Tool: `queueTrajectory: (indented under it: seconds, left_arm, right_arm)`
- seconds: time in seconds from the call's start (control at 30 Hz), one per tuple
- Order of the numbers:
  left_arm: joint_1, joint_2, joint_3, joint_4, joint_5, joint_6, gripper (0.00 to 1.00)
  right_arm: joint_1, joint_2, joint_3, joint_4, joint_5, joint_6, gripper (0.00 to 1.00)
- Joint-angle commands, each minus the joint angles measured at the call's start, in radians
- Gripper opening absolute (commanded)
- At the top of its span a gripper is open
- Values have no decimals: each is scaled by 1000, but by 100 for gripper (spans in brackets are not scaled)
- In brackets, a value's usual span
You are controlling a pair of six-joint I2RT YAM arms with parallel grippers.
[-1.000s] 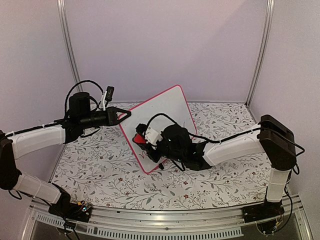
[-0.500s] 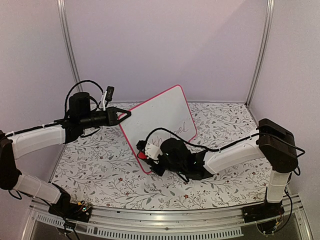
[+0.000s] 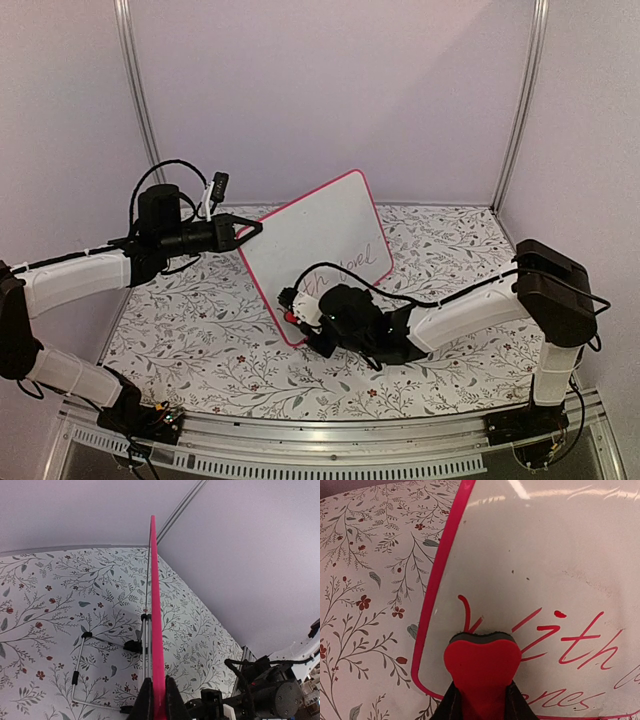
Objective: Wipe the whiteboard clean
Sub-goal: Erase the whiteboard at the center of the board.
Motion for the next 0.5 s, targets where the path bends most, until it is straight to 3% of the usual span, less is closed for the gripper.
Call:
queueTrajectory:
  seconds: [0.0, 0.47]
  left_arm:
    - [-24, -19, -1, 54, 90, -44, 0]
    - [-25, -26, 0, 53, 89, -42, 0]
  right_arm:
    - [16, 8, 14, -80, 109, 21, 23]
    - [44, 52, 168, -96, 229, -38, 23]
